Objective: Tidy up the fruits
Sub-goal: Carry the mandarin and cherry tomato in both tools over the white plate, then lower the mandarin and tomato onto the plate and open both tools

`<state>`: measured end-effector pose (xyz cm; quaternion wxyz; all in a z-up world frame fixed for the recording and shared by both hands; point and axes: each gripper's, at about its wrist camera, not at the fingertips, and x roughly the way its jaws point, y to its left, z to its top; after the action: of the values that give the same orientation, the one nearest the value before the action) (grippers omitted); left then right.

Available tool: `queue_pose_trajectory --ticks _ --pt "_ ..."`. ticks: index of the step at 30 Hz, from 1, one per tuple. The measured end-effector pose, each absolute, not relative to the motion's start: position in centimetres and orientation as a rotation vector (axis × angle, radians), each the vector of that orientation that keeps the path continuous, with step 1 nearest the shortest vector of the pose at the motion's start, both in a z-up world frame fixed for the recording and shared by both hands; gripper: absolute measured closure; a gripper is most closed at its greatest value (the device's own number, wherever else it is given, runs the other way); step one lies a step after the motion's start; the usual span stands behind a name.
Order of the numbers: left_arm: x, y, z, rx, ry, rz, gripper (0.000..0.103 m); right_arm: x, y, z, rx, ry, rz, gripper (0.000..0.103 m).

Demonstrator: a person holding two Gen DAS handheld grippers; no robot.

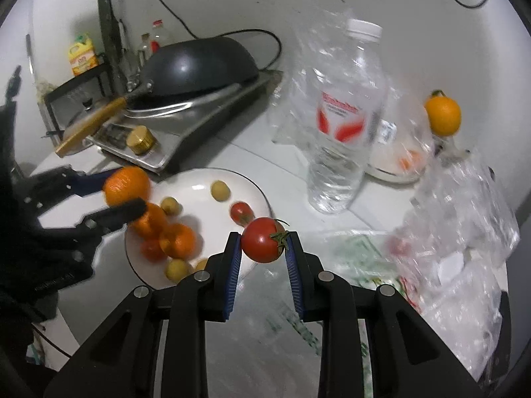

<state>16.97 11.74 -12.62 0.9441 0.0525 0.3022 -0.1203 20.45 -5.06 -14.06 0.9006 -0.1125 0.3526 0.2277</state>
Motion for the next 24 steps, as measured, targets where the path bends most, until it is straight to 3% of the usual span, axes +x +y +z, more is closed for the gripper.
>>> queue_pose_trajectory --ticks 24 --pt "23.3 11.9 -17.4 0.082 0.764 -0.268 0.058 25.7 -1.4 -20.5 -0.187 0.891 0.576 0.074"
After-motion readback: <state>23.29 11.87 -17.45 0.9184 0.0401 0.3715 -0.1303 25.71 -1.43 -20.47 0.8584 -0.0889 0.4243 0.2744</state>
